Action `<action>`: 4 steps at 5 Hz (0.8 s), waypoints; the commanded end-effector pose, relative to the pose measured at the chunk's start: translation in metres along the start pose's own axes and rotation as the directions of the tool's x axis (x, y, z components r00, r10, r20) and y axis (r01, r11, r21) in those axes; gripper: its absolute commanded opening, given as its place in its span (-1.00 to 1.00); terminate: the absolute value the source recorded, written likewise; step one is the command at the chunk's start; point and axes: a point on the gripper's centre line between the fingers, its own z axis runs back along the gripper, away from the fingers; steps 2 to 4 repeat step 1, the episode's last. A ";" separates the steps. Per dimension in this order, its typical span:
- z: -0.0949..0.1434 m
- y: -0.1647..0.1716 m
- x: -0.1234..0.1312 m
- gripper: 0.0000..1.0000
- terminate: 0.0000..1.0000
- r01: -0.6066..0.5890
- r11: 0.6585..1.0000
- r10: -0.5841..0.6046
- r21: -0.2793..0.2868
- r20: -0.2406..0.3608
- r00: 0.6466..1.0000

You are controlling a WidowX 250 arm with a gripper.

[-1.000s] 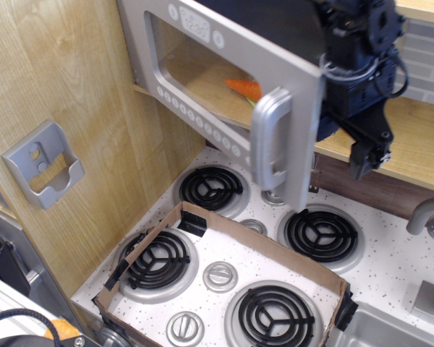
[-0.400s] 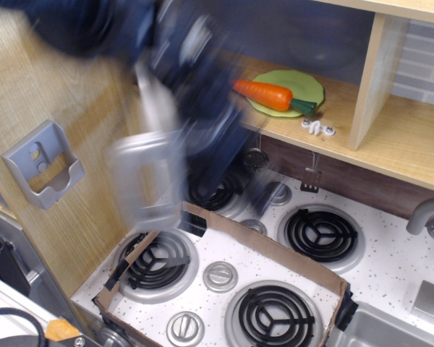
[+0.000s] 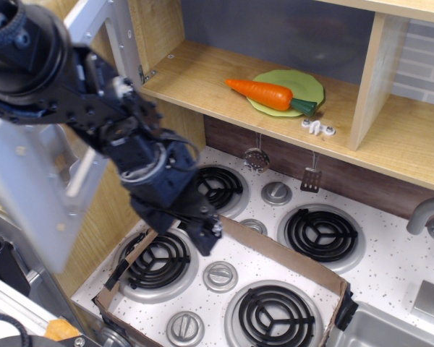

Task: Open microwave

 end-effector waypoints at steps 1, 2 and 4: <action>0.007 -0.012 -0.003 1.00 1.00 0.021 1.000 -0.021 0.019 -0.006 1.000; 0.007 -0.012 -0.003 1.00 1.00 0.021 1.000 -0.021 0.019 -0.006 1.000; 0.007 -0.012 -0.003 1.00 1.00 0.021 1.000 -0.021 0.019 -0.006 1.000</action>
